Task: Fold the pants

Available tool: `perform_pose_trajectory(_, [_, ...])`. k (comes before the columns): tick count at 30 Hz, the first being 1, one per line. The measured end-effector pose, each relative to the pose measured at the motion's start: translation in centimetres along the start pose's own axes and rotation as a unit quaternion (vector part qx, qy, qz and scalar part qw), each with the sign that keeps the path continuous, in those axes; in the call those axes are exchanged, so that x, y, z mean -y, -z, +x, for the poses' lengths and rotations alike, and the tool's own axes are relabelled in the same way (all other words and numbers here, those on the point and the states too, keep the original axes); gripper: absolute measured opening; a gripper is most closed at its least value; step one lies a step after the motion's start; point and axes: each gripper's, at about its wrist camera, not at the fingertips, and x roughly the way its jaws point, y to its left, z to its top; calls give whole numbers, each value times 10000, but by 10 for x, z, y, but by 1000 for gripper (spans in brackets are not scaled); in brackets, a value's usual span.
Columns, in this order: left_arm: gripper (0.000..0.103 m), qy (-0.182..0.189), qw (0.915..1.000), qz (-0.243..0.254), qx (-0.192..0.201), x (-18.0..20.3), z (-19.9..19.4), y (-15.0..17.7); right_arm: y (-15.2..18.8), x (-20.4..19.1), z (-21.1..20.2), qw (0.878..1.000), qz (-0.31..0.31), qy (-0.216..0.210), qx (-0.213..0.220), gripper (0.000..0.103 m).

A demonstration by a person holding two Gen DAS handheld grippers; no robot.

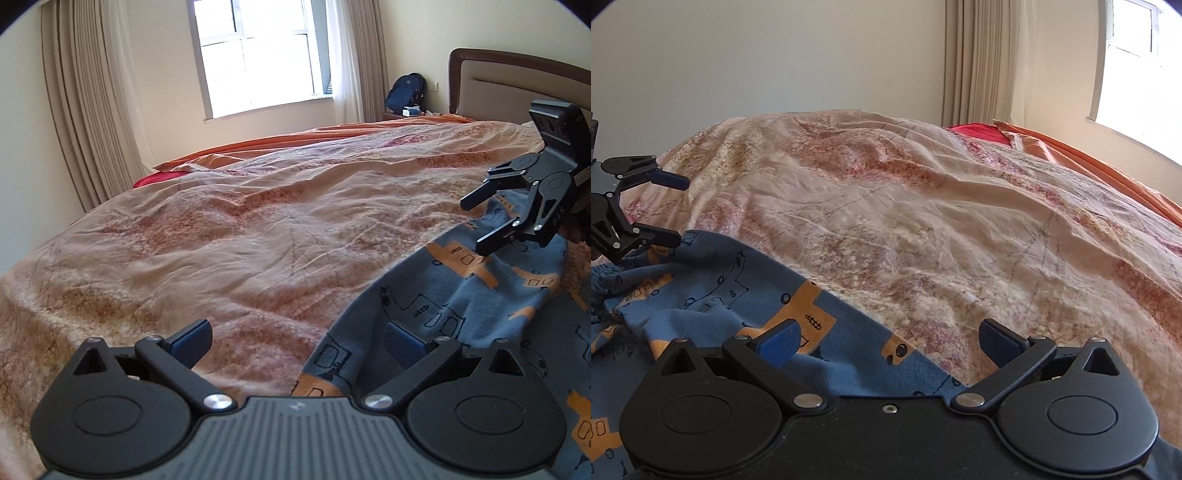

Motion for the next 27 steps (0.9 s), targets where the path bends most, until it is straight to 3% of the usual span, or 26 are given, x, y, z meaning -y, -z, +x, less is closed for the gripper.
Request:
perform_pose_trajectory(1, [95,129,9999,-21,-62,0,3,-1,0,1,4,9999,27,-156,-53,101])
perform_pose_trajectory(3, [79,325,9992,-79,-229,-2,8,-3,1,3,7,9994,74,-304,-129,93])
perform_pose_trajectory(6, [56,473,9975,-214,-474,-6,14,-2,0,1,7,9997,-6,-181,-155,87])
perform_pose_trajectory(10, [51,535,9958,-387,-629,-15,14,-1,-5,12,3,9998,177,-68,-44,77])
perform_pose_trajectory(14, [51,845,9908,-657,-825,-27,17,0,-5,20,4,9993,260,-205,-193,76])
perform_pose_trajectory(16, [35,860,9886,-785,-959,-29,21,2,-2,20,7,9991,190,-189,-341,76])
perform_pose_trajectory(17, [17,835,9876,-857,-1012,-28,23,2,0,20,8,9988,206,-179,-398,75])
perform_pose_trajectory(18, [9,815,9870,-923,-1036,-27,23,2,2,20,9,9987,229,-178,-424,74])
perform_pose_trajectory(19, [7,811,9870,-947,-1018,-25,21,2,3,20,9,9987,244,-165,-425,68])
perform_pose_trajectory(20, [2,753,9887,-876,-955,-21,18,2,3,19,9,9987,243,-156,-428,54])
perform_pose_trajectory(23, [1,301,9947,-699,-690,-7,4,-3,2,12,6,9987,141,-139,-479,22])
perform_pose_trajectory(25, [1,51,9969,-584,-526,1,-8,-9,2,4,3,9987,-65,-75,-505,8])
perform_pose_trajectory(27, [1,-166,9984,-372,-391,8,-19,-14,0,-5,1,9984,-274,127,-469,2])
